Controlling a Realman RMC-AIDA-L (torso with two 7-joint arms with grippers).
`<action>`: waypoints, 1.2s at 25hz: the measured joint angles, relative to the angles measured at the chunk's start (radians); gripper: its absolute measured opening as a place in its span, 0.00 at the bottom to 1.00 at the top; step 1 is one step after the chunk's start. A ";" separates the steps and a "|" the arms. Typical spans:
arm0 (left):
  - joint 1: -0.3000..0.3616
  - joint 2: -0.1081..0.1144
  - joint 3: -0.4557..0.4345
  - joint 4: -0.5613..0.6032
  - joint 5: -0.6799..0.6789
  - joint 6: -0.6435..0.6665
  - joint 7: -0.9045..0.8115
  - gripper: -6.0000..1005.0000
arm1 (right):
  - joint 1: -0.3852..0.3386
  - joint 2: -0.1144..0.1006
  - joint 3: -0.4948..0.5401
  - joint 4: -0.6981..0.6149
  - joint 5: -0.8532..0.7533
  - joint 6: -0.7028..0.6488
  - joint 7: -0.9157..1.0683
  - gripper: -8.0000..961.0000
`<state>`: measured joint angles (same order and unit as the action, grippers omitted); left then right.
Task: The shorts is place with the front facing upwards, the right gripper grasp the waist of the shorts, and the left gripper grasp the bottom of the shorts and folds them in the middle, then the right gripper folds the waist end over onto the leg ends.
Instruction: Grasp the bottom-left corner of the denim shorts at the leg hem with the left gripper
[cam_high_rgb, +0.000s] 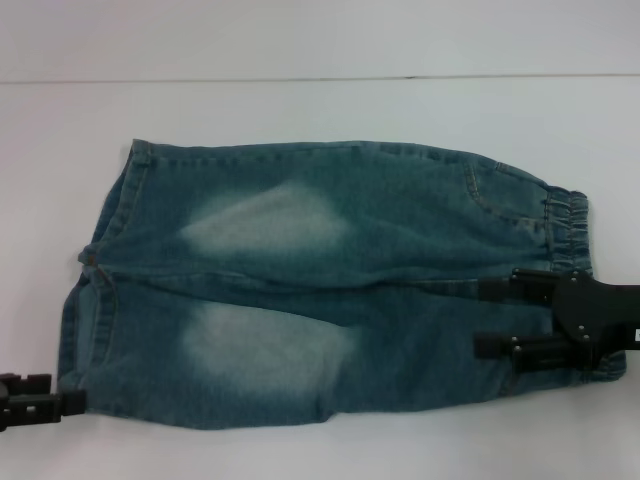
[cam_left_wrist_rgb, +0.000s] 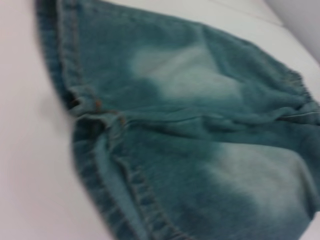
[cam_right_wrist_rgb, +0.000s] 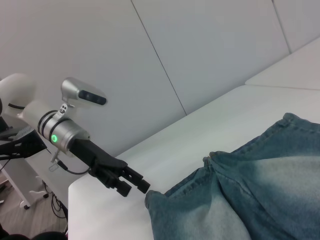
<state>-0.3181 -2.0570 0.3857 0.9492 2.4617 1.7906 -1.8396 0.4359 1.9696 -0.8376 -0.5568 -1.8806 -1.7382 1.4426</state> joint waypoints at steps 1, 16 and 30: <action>-0.002 0.000 -0.002 -0.006 0.009 -0.011 -0.001 0.84 | 0.000 0.000 0.000 0.000 0.000 0.000 -0.001 0.98; -0.029 -0.019 0.023 -0.021 0.078 -0.074 -0.016 0.81 | 0.001 0.004 -0.002 0.000 0.000 0.015 -0.007 0.98; -0.032 -0.039 0.025 -0.012 0.105 -0.113 -0.016 0.29 | 0.000 0.006 0.002 0.000 0.000 0.017 -0.008 0.98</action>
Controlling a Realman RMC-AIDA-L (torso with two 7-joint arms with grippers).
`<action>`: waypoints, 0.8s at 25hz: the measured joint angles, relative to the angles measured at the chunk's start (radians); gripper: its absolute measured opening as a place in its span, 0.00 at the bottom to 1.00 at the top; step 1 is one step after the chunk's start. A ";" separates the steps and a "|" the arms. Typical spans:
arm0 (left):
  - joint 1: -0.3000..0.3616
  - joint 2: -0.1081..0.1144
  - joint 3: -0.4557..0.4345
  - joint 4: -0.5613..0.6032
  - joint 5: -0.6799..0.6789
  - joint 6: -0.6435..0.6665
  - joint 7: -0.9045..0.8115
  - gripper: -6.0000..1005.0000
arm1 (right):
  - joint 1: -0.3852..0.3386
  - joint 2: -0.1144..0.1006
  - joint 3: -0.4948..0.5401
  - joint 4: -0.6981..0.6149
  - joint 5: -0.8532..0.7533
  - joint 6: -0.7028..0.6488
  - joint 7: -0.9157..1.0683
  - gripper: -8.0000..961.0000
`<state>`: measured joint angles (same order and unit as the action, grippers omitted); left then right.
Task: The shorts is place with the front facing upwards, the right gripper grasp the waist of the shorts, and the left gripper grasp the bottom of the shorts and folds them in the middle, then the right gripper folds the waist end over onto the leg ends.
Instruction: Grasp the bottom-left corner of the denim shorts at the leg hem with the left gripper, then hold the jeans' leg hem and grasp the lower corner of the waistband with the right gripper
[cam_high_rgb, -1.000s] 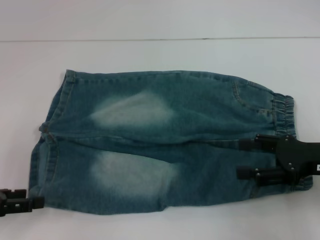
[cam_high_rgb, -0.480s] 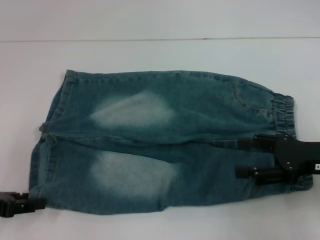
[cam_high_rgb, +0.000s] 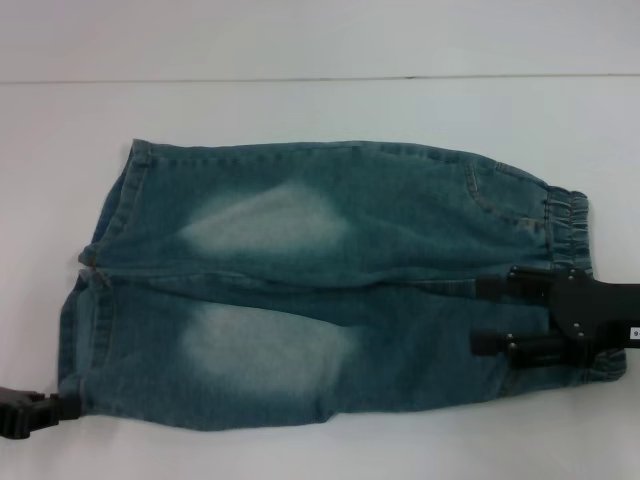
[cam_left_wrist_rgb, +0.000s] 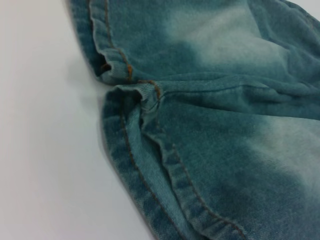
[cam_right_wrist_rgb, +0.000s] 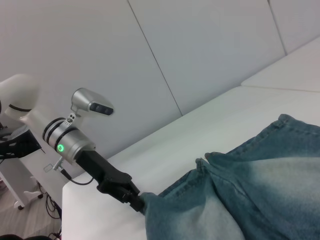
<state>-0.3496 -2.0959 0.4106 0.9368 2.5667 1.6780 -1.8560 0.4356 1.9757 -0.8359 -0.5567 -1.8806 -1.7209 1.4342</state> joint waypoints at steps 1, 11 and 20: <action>0.000 0.000 -0.001 0.001 -0.002 0.006 0.000 0.25 | 0.001 0.000 0.000 0.000 0.000 0.003 0.000 0.98; -0.011 0.009 -0.017 0.004 -0.034 0.053 -0.012 0.03 | 0.005 0.001 0.006 0.000 0.002 0.011 0.006 0.98; -0.062 0.031 -0.081 0.004 -0.037 0.108 -0.060 0.03 | 0.034 -0.030 0.091 -0.124 -0.027 0.011 0.305 0.98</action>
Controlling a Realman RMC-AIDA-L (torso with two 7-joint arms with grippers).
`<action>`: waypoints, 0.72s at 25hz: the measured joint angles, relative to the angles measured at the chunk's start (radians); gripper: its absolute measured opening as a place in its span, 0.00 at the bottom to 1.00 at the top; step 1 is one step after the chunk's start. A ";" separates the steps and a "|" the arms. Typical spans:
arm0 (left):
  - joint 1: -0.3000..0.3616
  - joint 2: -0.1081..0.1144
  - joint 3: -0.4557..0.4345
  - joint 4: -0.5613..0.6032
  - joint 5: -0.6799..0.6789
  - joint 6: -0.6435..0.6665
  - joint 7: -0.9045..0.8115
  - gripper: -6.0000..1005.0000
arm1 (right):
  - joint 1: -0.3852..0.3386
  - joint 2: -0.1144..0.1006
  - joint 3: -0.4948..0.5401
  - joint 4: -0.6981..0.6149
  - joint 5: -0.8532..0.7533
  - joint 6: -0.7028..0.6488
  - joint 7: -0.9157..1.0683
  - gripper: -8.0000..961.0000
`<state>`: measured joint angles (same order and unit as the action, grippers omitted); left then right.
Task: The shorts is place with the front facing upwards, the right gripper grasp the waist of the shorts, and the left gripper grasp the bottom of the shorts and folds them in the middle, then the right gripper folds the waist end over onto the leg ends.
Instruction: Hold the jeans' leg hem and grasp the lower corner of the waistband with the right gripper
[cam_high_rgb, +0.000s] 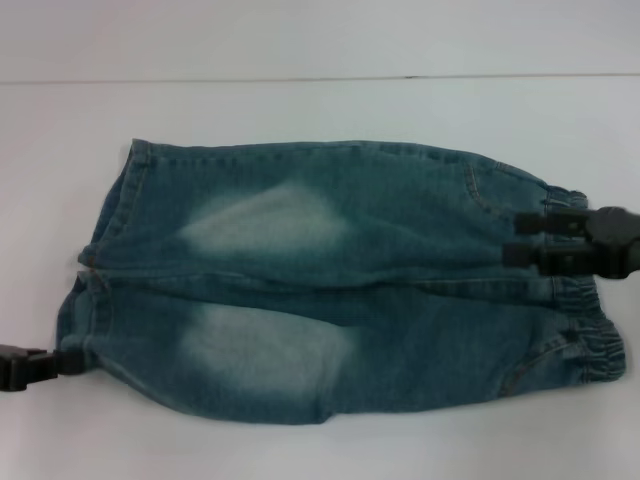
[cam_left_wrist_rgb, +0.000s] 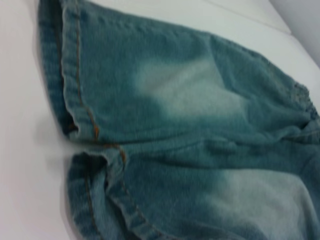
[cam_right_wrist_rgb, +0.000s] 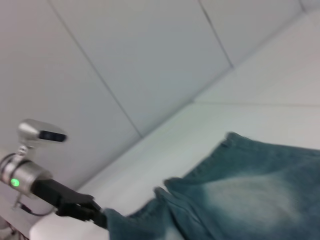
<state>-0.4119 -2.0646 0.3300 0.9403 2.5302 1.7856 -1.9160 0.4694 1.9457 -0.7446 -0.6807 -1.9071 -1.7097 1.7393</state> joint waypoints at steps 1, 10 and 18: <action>-0.004 0.002 -0.004 0.000 0.000 0.001 -0.005 0.03 | 0.005 -0.003 0.001 -0.034 -0.024 -0.004 0.052 0.98; -0.031 0.006 -0.009 0.000 -0.001 0.010 -0.018 0.03 | 0.100 -0.019 0.016 -0.220 -0.403 -0.108 0.252 0.98; -0.043 0.003 -0.009 -0.002 -0.011 0.012 -0.021 0.03 | 0.170 -0.005 0.001 -0.261 -0.715 -0.162 0.216 0.98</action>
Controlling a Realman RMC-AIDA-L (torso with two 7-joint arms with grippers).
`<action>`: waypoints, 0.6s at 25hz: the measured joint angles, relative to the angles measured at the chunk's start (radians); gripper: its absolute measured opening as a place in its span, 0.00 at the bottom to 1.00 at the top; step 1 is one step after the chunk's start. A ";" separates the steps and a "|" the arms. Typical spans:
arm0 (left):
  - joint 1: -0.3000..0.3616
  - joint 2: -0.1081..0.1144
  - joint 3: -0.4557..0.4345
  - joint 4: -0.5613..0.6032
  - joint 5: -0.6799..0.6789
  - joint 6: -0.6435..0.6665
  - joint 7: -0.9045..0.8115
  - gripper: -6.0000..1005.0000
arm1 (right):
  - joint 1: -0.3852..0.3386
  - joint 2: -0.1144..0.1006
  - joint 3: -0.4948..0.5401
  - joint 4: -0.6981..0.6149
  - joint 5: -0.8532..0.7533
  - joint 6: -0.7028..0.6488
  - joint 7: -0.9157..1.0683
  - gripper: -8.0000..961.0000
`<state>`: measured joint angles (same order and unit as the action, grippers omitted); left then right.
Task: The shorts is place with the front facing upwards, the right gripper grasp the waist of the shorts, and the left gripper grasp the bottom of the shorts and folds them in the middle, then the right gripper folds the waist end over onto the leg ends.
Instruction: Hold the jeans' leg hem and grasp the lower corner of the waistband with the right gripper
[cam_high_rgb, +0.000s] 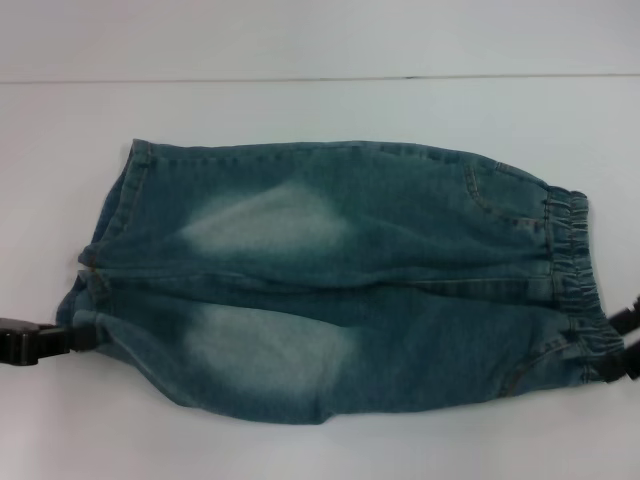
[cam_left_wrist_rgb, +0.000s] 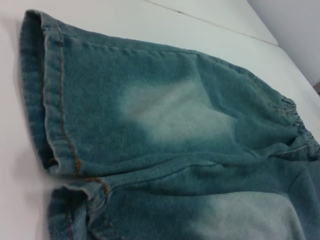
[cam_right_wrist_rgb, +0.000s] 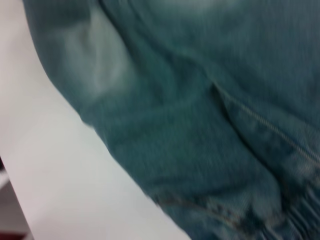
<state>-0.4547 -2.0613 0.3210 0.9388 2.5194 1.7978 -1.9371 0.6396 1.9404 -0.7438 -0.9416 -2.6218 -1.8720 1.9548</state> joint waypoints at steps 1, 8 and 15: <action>0.001 0.000 0.000 -0.001 -0.003 0.000 0.000 0.03 | 0.003 0.002 -0.006 0.001 -0.020 0.002 -0.003 0.98; 0.004 0.001 0.000 -0.008 -0.014 0.000 0.006 0.03 | 0.011 0.012 -0.076 0.004 -0.080 0.018 -0.001 0.98; 0.000 0.001 0.003 -0.008 -0.014 -0.001 0.006 0.04 | 0.017 0.017 -0.099 0.005 -0.125 0.013 0.001 0.98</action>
<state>-0.4544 -2.0601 0.3242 0.9310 2.5050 1.7971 -1.9312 0.6566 1.9569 -0.8433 -0.9368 -2.7467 -1.8590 1.9559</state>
